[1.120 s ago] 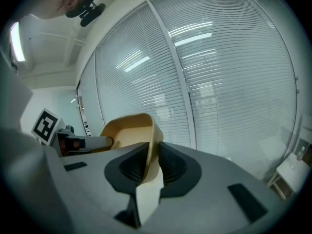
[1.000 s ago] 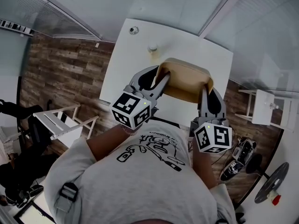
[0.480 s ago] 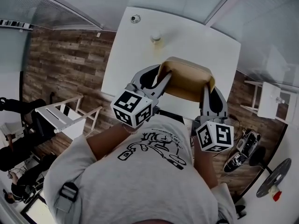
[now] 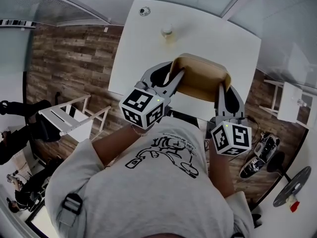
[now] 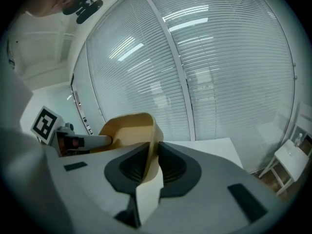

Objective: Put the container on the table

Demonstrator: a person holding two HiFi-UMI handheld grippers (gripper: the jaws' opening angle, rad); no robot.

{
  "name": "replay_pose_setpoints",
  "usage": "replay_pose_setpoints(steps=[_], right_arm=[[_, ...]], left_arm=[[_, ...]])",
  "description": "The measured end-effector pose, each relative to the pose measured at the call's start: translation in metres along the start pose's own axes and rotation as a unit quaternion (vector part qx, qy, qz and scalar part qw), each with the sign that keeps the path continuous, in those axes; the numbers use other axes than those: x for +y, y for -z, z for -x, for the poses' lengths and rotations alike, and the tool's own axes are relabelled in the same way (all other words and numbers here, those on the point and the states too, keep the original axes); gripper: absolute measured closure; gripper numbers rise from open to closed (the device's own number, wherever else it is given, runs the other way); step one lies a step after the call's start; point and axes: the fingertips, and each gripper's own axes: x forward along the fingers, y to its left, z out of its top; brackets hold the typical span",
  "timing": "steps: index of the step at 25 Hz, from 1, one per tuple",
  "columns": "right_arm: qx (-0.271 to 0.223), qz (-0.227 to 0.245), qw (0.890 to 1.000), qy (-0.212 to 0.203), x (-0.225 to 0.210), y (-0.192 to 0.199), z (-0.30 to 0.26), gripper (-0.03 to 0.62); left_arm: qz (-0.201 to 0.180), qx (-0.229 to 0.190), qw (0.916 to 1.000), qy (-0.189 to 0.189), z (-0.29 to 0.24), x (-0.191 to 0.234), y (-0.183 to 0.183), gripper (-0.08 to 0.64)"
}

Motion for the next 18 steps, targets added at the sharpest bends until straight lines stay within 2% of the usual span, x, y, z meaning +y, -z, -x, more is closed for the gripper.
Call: replay_pose_setpoints(steps=[18], right_arm=[[0.048, -0.009, 0.999, 0.014, -0.032, 0.066, -0.037, 0.571]], left_arm=[[0.021, 0.044, 0.9988, -0.004, -0.038, 0.029, 0.065, 0.442]])
